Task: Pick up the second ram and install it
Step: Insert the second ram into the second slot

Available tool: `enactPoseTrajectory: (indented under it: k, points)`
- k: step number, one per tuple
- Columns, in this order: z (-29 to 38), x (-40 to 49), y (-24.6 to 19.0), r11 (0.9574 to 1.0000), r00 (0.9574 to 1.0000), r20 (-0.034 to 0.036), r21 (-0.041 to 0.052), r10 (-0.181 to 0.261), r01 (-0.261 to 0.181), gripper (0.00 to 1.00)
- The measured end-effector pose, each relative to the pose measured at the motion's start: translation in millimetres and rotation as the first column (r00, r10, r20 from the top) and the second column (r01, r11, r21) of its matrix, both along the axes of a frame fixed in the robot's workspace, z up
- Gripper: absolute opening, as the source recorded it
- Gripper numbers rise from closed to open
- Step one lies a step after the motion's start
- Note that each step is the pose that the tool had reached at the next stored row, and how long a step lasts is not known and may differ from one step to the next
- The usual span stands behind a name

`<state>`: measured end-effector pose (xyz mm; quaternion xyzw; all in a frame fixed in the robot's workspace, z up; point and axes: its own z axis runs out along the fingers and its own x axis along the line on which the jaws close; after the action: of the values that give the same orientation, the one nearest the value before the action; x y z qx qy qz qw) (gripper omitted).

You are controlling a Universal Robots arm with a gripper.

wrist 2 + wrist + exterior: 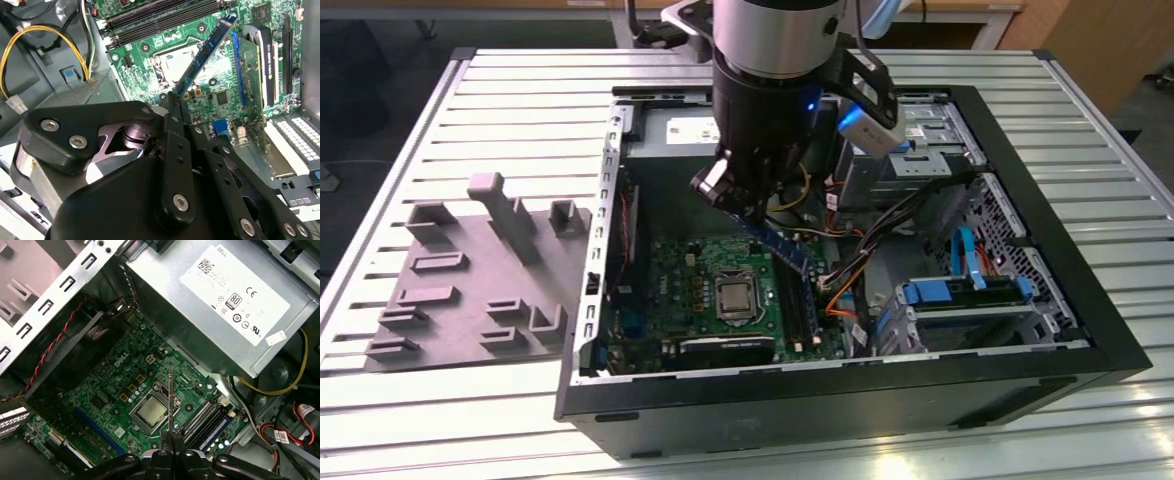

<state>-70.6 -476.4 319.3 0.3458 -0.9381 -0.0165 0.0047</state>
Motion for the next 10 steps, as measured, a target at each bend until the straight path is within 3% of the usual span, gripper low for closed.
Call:
enactPoseTrajectory:
  k: [10]
  points:
    - [0.0,0.2,0.0,0.9984,0.9984,0.0000,-0.0003,-0.056,0.056,0.12]
